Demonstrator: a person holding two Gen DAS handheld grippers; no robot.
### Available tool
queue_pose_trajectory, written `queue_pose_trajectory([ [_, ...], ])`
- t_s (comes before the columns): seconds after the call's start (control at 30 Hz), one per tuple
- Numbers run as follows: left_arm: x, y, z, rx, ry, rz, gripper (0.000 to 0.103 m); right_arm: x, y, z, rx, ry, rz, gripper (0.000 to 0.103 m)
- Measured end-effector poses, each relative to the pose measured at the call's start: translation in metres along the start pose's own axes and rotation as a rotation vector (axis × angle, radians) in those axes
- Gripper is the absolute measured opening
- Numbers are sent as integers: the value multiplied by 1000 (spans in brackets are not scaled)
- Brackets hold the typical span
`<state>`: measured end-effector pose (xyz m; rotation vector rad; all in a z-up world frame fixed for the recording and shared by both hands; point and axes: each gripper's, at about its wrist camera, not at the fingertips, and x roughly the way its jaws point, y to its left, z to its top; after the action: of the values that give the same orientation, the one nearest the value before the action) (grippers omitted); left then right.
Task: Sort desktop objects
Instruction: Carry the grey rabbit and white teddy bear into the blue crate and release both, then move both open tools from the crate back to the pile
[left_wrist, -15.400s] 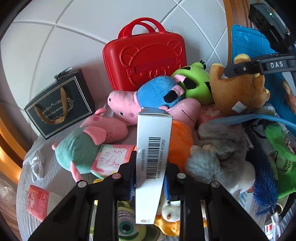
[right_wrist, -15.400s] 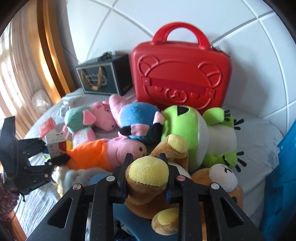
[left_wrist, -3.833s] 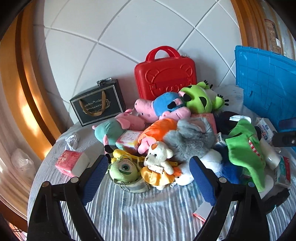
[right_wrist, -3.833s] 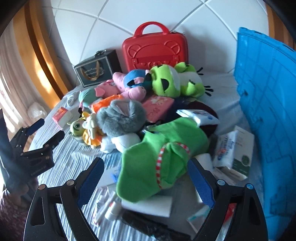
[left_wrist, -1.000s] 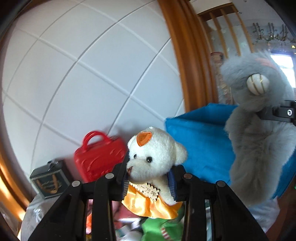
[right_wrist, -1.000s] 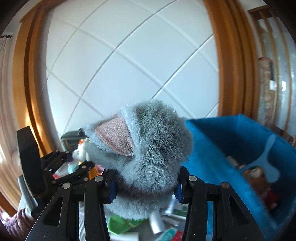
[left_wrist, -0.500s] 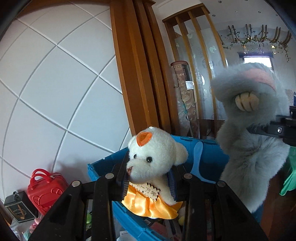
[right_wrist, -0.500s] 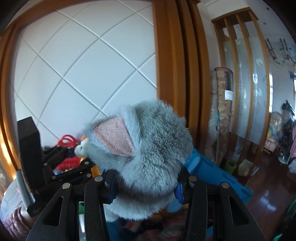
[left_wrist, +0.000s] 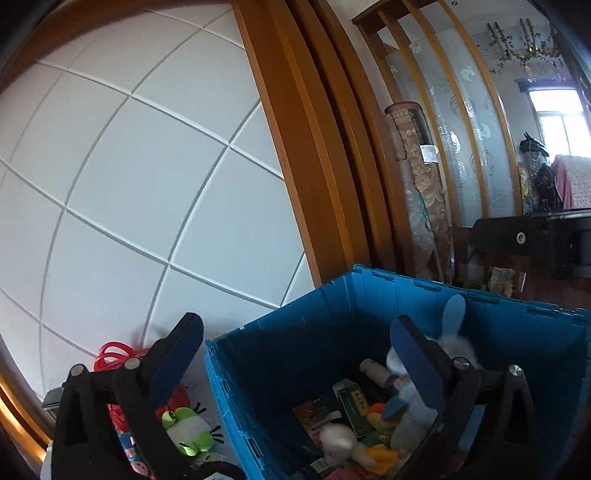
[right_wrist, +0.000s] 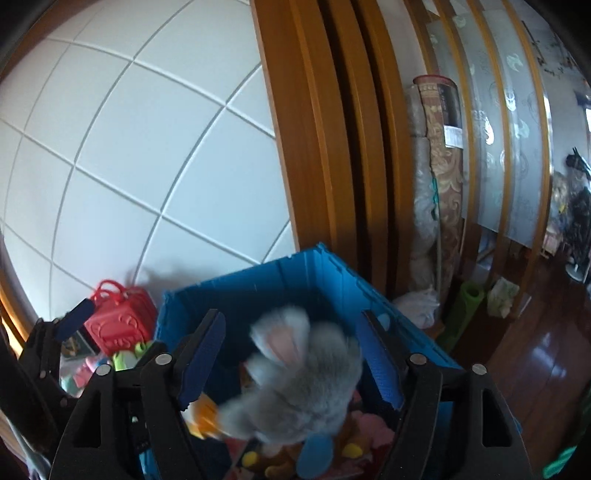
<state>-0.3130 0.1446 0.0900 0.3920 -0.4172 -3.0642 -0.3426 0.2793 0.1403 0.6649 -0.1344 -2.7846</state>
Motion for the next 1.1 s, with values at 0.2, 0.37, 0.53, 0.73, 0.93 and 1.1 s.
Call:
queue_pose_trajectory([
  [0.2, -6, 11, -14, -32, 31, 23, 103, -27, 7, -3, -32, -86, -5, 94],
  [0.37, -19, 16, -35, -56, 30, 58, 103, -54, 13, -30, -61, -157, -41, 94],
  [0.53, -32, 17, -45, -68, 25, 75, 103, -70, 14, -50, -70, -167, -41, 94],
  [0.73, -49, 22, -52, -93, 20, 104, 103, -85, 14, -60, -62, -169, -11, 94],
  [0.93, -63, 26, -57, -103, 23, 139, 103, -96, 11, -68, -52, -164, 13, 94],
  [1.1, -76, 33, -64, -121, 24, 170, 103, -107, 13, -71, -49, -174, 36, 94],
])
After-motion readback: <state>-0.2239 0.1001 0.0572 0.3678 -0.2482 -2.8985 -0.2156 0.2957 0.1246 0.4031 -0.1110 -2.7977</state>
